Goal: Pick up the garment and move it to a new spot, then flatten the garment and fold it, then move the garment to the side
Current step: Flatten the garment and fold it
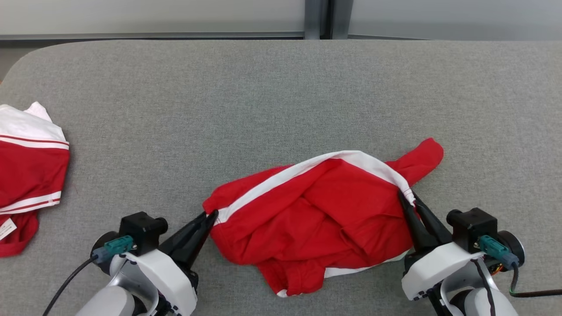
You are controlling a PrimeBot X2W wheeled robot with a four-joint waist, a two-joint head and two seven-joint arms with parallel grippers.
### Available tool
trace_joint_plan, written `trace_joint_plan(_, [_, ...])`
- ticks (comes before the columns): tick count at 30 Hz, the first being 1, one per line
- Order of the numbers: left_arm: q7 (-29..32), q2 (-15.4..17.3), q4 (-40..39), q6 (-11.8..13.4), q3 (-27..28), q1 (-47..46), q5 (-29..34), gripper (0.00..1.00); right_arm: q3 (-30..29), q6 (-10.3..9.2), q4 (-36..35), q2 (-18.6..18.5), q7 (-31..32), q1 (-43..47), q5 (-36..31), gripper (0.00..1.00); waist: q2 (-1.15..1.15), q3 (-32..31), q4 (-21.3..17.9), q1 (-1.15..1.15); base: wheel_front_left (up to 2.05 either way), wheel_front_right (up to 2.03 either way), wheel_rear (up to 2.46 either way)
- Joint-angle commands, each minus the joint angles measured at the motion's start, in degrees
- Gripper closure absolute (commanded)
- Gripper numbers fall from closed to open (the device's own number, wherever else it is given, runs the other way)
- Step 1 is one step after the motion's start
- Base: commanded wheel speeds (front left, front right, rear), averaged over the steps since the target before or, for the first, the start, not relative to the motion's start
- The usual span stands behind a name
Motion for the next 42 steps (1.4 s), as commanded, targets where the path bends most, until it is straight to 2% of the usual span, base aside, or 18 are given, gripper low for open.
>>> trace_joint_plan(1, [-1.0,0.6,-0.6,0.7,0.9,-1.2,0.5,1.00,-0.8,-0.02,-0.8,-0.2,-0.3,0.5,-0.8,1.00,0.00,-0.2,-0.1,0.00,0.00,0.00,0.00])
trace_joint_plan(12, [-6.5,3.0,-7.7,3.4,6.2,-5.0,2.2,1.00,-5.5,-0.03,-6.2,-0.2,-1.2,-2.6,-4.7,1.00,0.00,-1.8,-1.0,0.00,0.00,0.00,0.00])
trace_joint_plan(15, [-6.2,3.6,-10.0,4.1,7.2,-6.7,2.5,1.00,-6.1,-0.03,-7.9,-0.2,-0.5,-4.2,-6.3,1.00,0.00,-2.6,-1.5,0.00,0.00,0.00,0.00])
trace_joint_plan(17, [-5.9,3.8,-11.3,4.5,8.1,-7.9,2.2,1.00,-6.0,-0.03,-9.3,-0.2,-0.2,-5.5,-7.2,0.96,0.00,-3.2,-1.9,0.00,0.00,0.00,0.00])
trace_joint_plan(19, [-6.0,4.2,-12.7,5.1,9.1,-9.0,2.4,1.00,-6.0,-0.03,-10.6,-0.2,0.1,-6.6,-8.1,1.00,0.00,-3.8,-2.5,0.00,0.00,0.00,0.00])
trace_joint_plan(26, [-5.9,6.1,-18.2,7.2,11.2,-11.9,4.7,1.00,-6.9,-0.04,-15.8,-0.7,1.0,-10.3,-10.6,1.00,0.00,-6.2,-3.9,0.00,0.00,0.00,0.00])
trace_joint_plan(35, [-4.6,7.1,-27.1,10.9,12.8,-13.1,7.1,1.00,-6.6,-0.04,-21.3,-3.1,3.3,-12.1,-9.3,1.00,0.00,-10.6,-4.9,0.00,0.00,0.00,0.00])
trace_joint_plan(42, [-2.8,7.2,-29.1,11.8,11.8,-11.3,6.9,1.00,-5.9,-0.03,-22.2,-3.0,4.5,-10.3,-7.5,1.00,0.00,-10.8,-5.0,0.00,0.00,0.00,0.00])
